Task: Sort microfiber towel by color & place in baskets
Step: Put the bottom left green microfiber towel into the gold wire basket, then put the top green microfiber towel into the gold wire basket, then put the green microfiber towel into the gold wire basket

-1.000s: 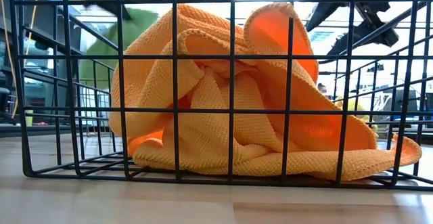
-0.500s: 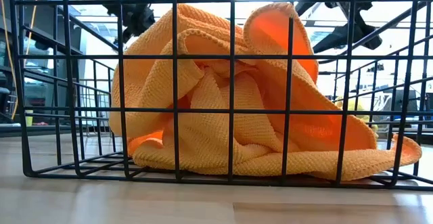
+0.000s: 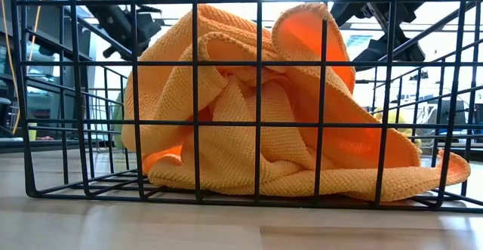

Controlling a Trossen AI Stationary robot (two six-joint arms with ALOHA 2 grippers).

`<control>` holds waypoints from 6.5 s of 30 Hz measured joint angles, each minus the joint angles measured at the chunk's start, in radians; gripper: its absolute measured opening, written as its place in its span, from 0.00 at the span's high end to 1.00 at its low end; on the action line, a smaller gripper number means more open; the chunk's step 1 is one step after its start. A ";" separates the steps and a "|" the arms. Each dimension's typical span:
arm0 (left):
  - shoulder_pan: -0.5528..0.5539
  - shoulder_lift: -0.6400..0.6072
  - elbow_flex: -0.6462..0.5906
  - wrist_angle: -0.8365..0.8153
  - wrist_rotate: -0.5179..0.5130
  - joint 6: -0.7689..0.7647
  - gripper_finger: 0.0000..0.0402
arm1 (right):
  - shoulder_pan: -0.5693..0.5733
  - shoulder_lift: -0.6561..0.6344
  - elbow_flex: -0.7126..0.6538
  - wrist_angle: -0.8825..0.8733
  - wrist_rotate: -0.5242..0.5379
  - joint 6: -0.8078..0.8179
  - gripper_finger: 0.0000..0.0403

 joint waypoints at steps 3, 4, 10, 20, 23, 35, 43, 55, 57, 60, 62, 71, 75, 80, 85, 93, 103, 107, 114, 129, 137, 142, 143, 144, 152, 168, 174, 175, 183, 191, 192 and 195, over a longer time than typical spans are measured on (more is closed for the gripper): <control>-0.010 0.020 -0.049 0.060 0.060 -0.053 0.96 | -0.004 0.000 0.000 0.002 0.003 -0.020 0.21; -0.014 0.026 -0.058 0.069 0.061 -0.066 0.96 | -0.004 0.000 0.000 0.003 0.003 -0.023 0.21; -0.015 0.034 -0.034 0.063 0.056 -0.047 0.87 | -0.004 0.000 0.000 0.041 0.005 -0.062 0.21; -0.015 0.033 0.136 -0.165 0.048 0.034 0.59 | -0.048 0.000 0.000 0.214 0.055 -0.179 0.21; -0.015 0.033 0.203 -0.285 0.055 0.048 0.54 | -0.082 0.000 0.000 0.246 0.046 -0.161 0.21; -0.158 -0.244 0.130 -0.127 0.202 -0.261 0.52 | -0.424 0.130 0.024 0.305 -0.297 -0.014 0.21; -0.300 -0.441 -0.012 -0.024 0.090 -0.473 0.52 | -0.545 0.409 0.148 0.259 -0.419 -0.044 0.21; -0.368 -0.455 -0.070 0.282 0.062 -0.522 0.52 | -0.590 0.591 0.215 0.268 -0.441 -0.060 0.41; -0.373 -0.438 -0.071 0.325 0.066 -0.508 0.52 | -0.574 0.588 0.220 0.267 -0.416 -0.082 0.60; -0.375 -0.415 -0.071 0.403 0.100 -0.461 0.52 | -0.542 0.549 0.228 0.259 -0.366 -0.147 0.92; -0.375 -0.398 -0.071 0.476 0.137 -0.442 0.52 | -0.523 0.498 0.253 0.259 -0.360 -0.197 0.94; -0.481 -0.222 -0.068 0.659 0.235 -0.118 0.52 | -0.369 0.209 0.405 0.184 -0.209 -0.529 0.99; -0.559 -0.102 -0.014 0.664 0.233 0.052 0.52 | -0.311 0.151 0.503 0.121 -0.152 -0.624 0.99; -0.637 0.051 0.128 0.573 0.209 0.265 0.51 | -0.256 0.150 0.614 0.016 -0.144 -0.689 1.00; -0.655 0.153 0.309 0.385 0.161 0.395 0.45 | -0.216 0.150 0.653 0.004 -0.130 -0.730 1.00; -0.656 0.275 0.394 0.331 0.161 0.404 0.35 | -0.195 0.164 0.660 0.014 -0.133 -0.782 1.00; -0.657 0.317 0.394 0.368 0.189 0.401 0.34 | -0.189 0.164 0.660 0.036 -0.233 -0.831 1.00; -0.657 0.316 0.394 0.368 0.227 0.419 0.36 | -0.189 0.164 0.659 0.052 -0.245 -0.851 1.00; -0.647 0.315 0.394 0.362 0.197 0.359 0.84 | -0.189 0.164 0.658 0.073 -0.272 -0.846 0.95; -0.383 -0.020 0.367 -0.191 -0.252 0.354 1.00 | -0.189 0.036 0.658 -0.177 -0.116 -0.804 0.55; -0.153 -0.103 0.193 0.042 -0.313 0.359 1.00 | -0.190 0.030 0.658 -0.190 -0.093 -0.823 0.51; -0.051 -0.053 0.075 0.198 -0.237 0.325 1.00 | -0.190 0.032 0.658 -0.233 -0.092 -0.796 0.51; -0.041 -0.036 0.057 0.196 -0.223 0.299 1.00 | -0.190 0.032 0.658 -0.247 -0.092 -0.789 0.51; -0.035 -0.020 0.041 0.181 -0.215 0.270 1.00 | -0.190 0.032 0.658 -0.265 -0.092 -0.778 0.51; -0.048 0.043 -0.087 -0.034 -0.062 0.016 1.00 | -0.190 0.032 0.658 -0.435 -0.093 -0.659 0.51; -0.045 0.042 -0.046 0.045 0.025 0.023 0.57 | -0.147 0.031 0.616 -0.680 -0.085 -0.484 0.51; -0.010 0.041 0.113 -0.056 0.024 0.091 0.46 | -0.110 0.031 0.507 -0.715 -0.153 -0.391 0.51; -0.006 0.041 0.123 -0.077 0.039 0.088 0.46 | -0.103 0.031 0.488 -0.713 -0.177 -0.377 0.51; -0.060 0.025 0.098 -0.243 0.373 -0.136 0.45 | 0.025 0.031 0.338 -0.699 -0.577 -0.240 0.51; -0.289 -0.084 -0.027 -0.128 0.370 -0.344 0.45 | 0.355 0.031 0.233 -0.555 -0.707 0.143 0.51; -0.317 -0.102 -0.039 -0.078 0.367 -0.367 0.45 | 0.396 0.031 0.214 -0.527 -0.700 0.219 0.51; -0.404 -0.154 -0.061 0.054 0.297 -0.414 0.45 | 0.508 0.031 0.146 -0.456 -0.642 0.478 0.51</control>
